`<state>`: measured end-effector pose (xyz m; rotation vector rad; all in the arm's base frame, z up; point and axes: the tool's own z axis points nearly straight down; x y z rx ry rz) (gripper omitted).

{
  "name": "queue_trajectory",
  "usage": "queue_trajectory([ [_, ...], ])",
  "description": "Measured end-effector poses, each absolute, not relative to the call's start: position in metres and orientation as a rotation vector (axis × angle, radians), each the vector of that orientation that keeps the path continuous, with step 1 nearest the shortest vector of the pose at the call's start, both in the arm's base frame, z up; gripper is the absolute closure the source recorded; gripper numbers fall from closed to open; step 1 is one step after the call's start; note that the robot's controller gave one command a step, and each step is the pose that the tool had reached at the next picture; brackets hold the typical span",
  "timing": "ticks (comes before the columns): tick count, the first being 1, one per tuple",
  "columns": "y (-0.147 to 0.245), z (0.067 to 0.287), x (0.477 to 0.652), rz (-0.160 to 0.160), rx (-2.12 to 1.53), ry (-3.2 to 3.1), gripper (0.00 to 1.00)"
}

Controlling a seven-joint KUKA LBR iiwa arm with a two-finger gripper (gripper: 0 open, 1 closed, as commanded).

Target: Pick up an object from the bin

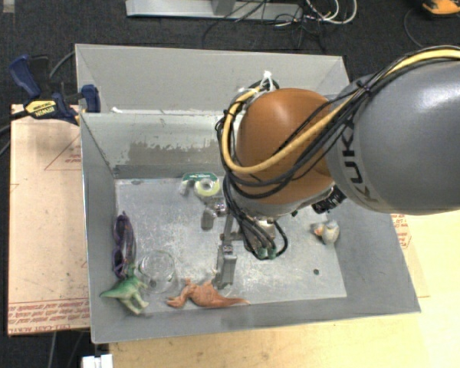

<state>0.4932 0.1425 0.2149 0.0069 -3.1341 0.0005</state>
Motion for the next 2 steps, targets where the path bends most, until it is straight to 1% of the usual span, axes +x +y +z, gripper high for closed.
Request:
queue_trajectory([
  [1, 0.141, 0.219, 0.495, -0.001, -0.001, -3.142, 0.0],
  [2, 0.156, 0.132, 0.489, -0.003, 0.131, -3.137, 0.0],
])
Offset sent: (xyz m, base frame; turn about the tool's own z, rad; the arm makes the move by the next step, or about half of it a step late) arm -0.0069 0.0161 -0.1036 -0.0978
